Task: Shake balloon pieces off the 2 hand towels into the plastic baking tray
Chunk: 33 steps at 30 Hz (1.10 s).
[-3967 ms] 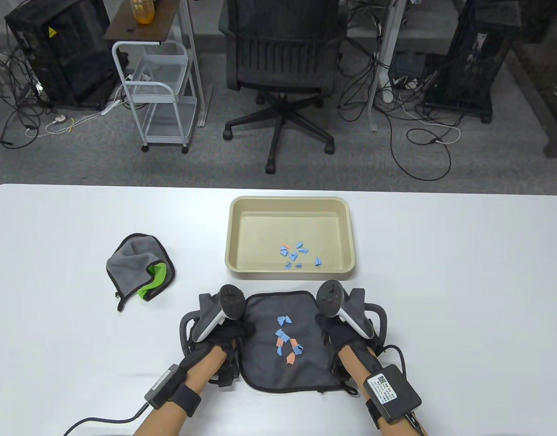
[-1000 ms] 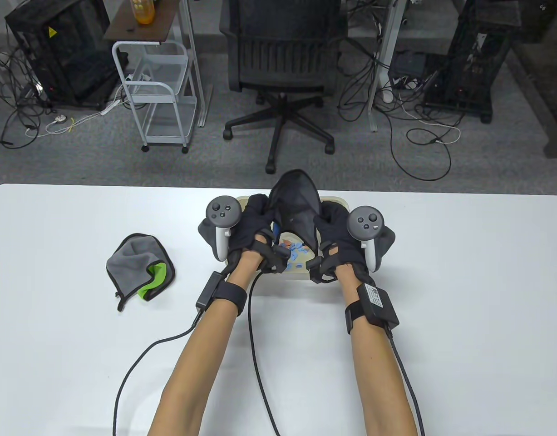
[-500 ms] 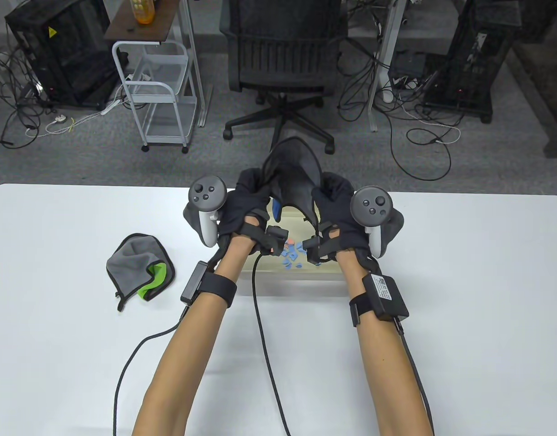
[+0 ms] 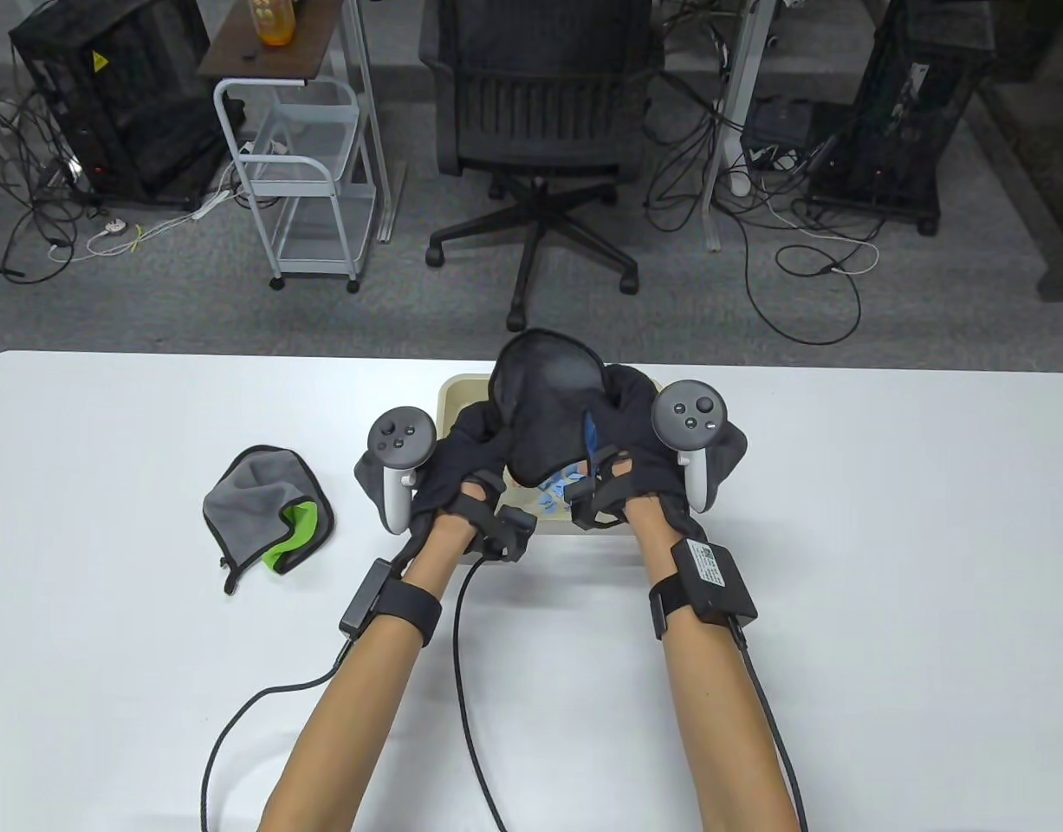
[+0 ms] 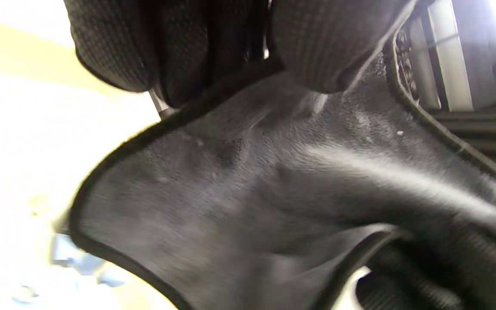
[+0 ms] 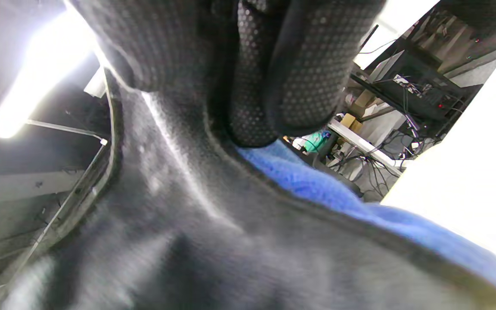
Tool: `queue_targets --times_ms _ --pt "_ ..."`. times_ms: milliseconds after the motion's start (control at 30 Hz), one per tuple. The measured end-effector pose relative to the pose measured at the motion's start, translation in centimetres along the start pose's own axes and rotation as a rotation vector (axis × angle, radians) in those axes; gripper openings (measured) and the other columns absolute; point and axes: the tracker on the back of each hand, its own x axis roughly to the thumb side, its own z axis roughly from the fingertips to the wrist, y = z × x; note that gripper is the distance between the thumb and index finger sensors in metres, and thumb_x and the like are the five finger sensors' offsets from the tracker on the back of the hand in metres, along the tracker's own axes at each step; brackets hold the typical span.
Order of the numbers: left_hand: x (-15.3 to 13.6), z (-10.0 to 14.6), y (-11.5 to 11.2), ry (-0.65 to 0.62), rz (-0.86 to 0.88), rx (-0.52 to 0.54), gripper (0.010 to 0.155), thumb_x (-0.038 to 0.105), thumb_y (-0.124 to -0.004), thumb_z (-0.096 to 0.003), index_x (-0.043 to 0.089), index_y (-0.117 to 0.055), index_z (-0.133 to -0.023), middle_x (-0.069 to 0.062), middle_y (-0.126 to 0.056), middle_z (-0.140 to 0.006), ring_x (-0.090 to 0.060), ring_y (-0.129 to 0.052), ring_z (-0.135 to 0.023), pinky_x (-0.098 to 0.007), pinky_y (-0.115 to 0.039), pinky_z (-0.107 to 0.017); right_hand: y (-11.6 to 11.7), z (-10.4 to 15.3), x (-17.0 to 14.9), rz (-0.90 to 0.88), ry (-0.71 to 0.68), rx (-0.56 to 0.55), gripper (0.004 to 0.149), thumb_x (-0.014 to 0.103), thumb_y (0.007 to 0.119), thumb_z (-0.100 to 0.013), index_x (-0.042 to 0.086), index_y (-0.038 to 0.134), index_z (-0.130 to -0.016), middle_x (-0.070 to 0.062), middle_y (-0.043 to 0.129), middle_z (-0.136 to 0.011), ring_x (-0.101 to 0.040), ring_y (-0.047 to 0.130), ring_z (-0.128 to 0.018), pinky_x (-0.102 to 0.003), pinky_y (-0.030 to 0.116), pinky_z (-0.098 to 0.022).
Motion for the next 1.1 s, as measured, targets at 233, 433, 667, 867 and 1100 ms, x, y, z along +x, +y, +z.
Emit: queue_targets --times_ms 233,433,667,867,1100 --pt "-2.0 3.9 2.9 -0.052 -0.124 0.0 0.077 0.047 -0.077 -0.038 0.035 -0.036 -0.102 -0.008 -0.03 -0.11 -0.041 -0.042 -0.107 -0.058 -0.051 -0.072 -1.1 -0.4 1.7 -0.083 0.035 -0.038 0.041 0.038 0.081 -0.04 0.038 0.066 -0.078 0.011 0.078 -0.094 -0.007 0.098 -0.074 -0.022 0.093 -0.051" --pt "-2.9 8.5 4.4 -0.084 -0.109 -0.149 0.077 0.049 -0.074 -0.0391 0.033 -0.035 -0.103 -0.011 -0.026 -0.111 -0.046 -0.034 -0.107 -0.063 -0.045 -0.072 -1.3 -0.4 1.9 -0.037 0.016 -0.037 0.041 0.038 0.081 -0.04 0.038 0.066 -0.078 0.011 0.078 -0.094 -0.008 0.098 -0.075 -0.023 0.092 -0.051" --pt "-3.6 14.5 3.4 -0.129 -0.244 -0.327 0.081 0.054 -0.071 -0.0402 0.034 -0.026 -0.105 -0.013 -0.016 -0.112 -0.05 -0.017 -0.105 -0.068 -0.032 -0.071 -2.2 -0.3 1.6 -0.049 0.034 -0.061 0.041 0.038 0.081 -0.04 0.038 0.066 -0.079 0.01 0.078 -0.095 -0.008 0.097 -0.076 -0.023 0.092 -0.051" --pt "-5.3 15.1 2.5 -0.124 -0.279 -0.357 0.083 0.055 -0.071 -0.0397 0.034 -0.025 -0.105 -0.013 -0.012 -0.111 -0.051 -0.012 -0.105 -0.069 -0.029 -0.071 -3.5 0.1 2.5 -0.08 0.044 -0.04 0.041 0.038 0.08 -0.041 0.037 0.066 -0.079 0.008 0.077 -0.096 -0.01 0.096 -0.077 -0.025 0.091 -0.052" --pt "-6.0 14.7 2.1 -0.116 -0.302 -0.372 0.082 0.055 -0.071 -0.0392 0.033 -0.026 -0.105 -0.013 -0.016 -0.111 -0.05 -0.014 -0.106 -0.069 -0.03 -0.071 -5.8 0.4 4.2 -0.047 -0.03 -0.043 0.04 0.039 0.08 -0.041 0.037 0.067 -0.079 0.008 0.077 -0.096 -0.011 0.096 -0.077 -0.026 0.091 -0.053"
